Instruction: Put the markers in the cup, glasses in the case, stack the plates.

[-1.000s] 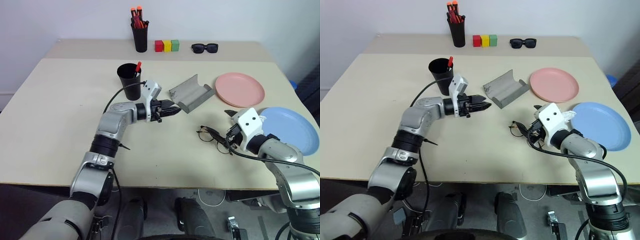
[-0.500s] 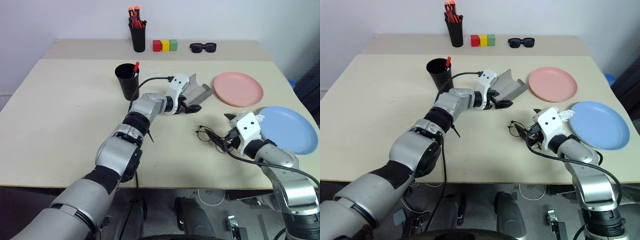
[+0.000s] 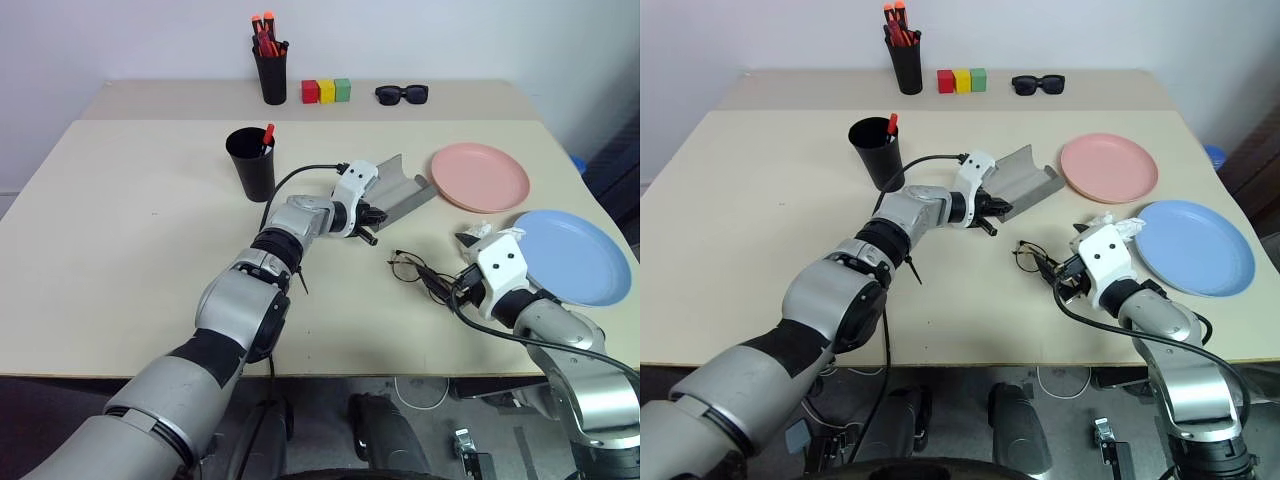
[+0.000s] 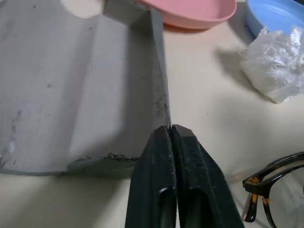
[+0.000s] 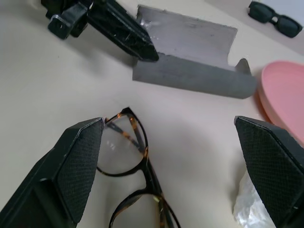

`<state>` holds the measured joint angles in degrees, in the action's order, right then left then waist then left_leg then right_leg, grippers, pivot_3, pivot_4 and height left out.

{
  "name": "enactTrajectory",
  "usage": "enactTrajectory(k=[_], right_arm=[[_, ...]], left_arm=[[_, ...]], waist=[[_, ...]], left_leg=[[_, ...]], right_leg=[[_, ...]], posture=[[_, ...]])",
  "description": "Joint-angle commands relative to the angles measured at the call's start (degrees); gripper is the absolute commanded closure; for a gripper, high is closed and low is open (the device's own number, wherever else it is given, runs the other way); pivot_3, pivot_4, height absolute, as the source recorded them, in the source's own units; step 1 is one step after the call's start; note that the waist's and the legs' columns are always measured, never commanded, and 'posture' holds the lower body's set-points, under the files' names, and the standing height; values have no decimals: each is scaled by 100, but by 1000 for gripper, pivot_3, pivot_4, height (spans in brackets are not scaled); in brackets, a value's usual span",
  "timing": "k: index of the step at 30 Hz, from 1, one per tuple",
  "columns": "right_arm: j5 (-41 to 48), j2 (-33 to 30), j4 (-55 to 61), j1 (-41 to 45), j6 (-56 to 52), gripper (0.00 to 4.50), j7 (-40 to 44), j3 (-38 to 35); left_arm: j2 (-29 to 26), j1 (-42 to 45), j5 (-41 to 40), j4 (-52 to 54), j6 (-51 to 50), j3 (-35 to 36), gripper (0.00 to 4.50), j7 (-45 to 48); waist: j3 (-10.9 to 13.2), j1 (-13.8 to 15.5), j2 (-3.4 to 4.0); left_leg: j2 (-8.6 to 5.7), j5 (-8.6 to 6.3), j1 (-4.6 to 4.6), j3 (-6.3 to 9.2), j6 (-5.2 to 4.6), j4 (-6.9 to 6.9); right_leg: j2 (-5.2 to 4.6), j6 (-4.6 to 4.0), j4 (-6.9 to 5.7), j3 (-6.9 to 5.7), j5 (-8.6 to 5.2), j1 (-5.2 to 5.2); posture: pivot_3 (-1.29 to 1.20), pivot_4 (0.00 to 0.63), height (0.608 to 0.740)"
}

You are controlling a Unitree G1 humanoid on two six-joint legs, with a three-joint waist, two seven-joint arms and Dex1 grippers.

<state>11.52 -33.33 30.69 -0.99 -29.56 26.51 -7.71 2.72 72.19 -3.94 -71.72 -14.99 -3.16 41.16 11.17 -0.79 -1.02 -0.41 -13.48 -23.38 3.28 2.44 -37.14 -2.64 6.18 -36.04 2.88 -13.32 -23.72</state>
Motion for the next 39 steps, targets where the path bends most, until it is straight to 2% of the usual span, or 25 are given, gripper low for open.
enactTrajectory(k=[1,8,10,14,18,23,26,32,39], right_arm=[[32,-55,51,112,73,0,63,-95],[97,-53,20,201,-13,0,196,-37],[168,-111,28,213,-90,0,324,-38],[186,-177,-39,286,-89,0,446,-13],[164,-201,-167,415,-43,0,529,36],[123,-187,-253,509,-9,0,591,99],[104,-170,-267,519,14,0,602,139],[98,-151,-291,565,34,0,572,186],[96,-92,-168,425,45,0,457,172]], left_arm=[[-199,-86,-14,339,356,119,4470,220],[-1056,-697,-106,1439,604,-3,4470,1662],[-1564,-1230,-177,2328,576,-213,4470,2600],[-2299,-1981,-231,3583,108,-533,4470,3528],[-2624,-2350,-273,4195,-262,-627,4470,3609],[-2540,-2366,-404,4321,-693,-483,4470,3214],[-2236,-2090,-694,4204,-1142,-232,3643,2826],[-1489,-1305,-594,3254,-1031,-120,648,1708],[-931,-475,-24,1523,-364,-457,648,1159]], waist=[[0,-5,0],[-1,-15,1],[-2,-27,3],[-2,-12,4],[-2,34,3],[-2,11,3],[-2,3,3],[-1,17,2],[-1,-9,2]], left_leg=[[0,0,0,0,0,1],[1,0,0,-1,0,3],[2,0,1,-1,0,4],[6,0,2,-4,0,5],[5,0,0,-1,0,-6],[5,0,1,0,0,-8],[6,0,2,1,0,-7],[3,0,1,1,0,-11],[2,0,2,0,0,-5]], right_leg=[[0,0,0,0,0,0],[0,-2,-4,2,1,-2],[0,-2,-5,2,1,-3],[0,-6,-7,4,1,-3],[-2,-15,-5,2,-4,2],[-2,-15,-6,1,-4,5],[1,-6,-8,0,1,4],[-1,-2,-6,0,2,4],[1,-2,-6,0,1,2]], posture=[[0,150,740],[0,150,740],[0,150,740],[0,150,740],[0,150,740],[0,150,740],[0,150,740],[0,150,740],[0,150,740]])
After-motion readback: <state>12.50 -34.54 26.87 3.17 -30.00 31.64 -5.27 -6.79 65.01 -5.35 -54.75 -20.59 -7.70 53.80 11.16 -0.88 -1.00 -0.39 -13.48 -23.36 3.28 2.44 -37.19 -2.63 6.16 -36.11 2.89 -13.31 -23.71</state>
